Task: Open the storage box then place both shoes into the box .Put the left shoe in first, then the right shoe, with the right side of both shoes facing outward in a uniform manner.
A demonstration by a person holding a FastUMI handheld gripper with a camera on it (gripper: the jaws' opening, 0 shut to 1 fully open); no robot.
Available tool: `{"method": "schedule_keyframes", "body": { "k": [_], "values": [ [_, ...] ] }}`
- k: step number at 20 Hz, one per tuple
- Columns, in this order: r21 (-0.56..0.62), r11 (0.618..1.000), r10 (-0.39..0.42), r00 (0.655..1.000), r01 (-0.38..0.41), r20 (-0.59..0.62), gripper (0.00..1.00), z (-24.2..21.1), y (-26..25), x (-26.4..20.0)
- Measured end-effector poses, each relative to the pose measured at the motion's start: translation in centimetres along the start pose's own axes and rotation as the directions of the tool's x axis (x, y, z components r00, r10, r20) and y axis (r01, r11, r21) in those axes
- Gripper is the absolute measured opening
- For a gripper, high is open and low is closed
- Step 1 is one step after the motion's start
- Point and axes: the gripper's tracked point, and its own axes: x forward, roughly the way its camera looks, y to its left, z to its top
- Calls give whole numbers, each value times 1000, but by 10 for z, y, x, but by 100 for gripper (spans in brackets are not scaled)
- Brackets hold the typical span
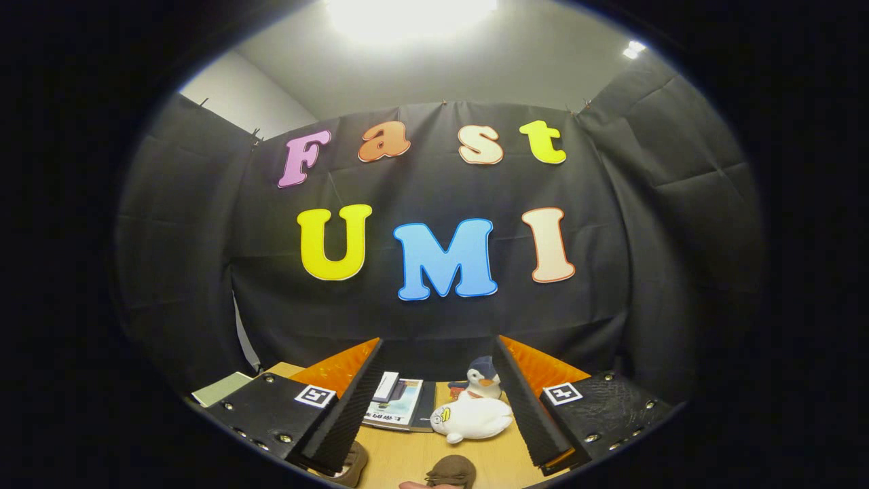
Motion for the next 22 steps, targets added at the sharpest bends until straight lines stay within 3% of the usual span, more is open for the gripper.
{"method": "schedule_keyframes", "body": {
  "k": [5, 18, 22],
  "values": [
    [-10, 1000, 27, 999, -28, -25, 96, -2, 16, -1],
    [-7, 1000, -17, 999, 17, -33, 96, 2, 48, -3],
    [14, 999, 37, 997, -36, -74, 96, -20, 55, 10]
  ]
}}
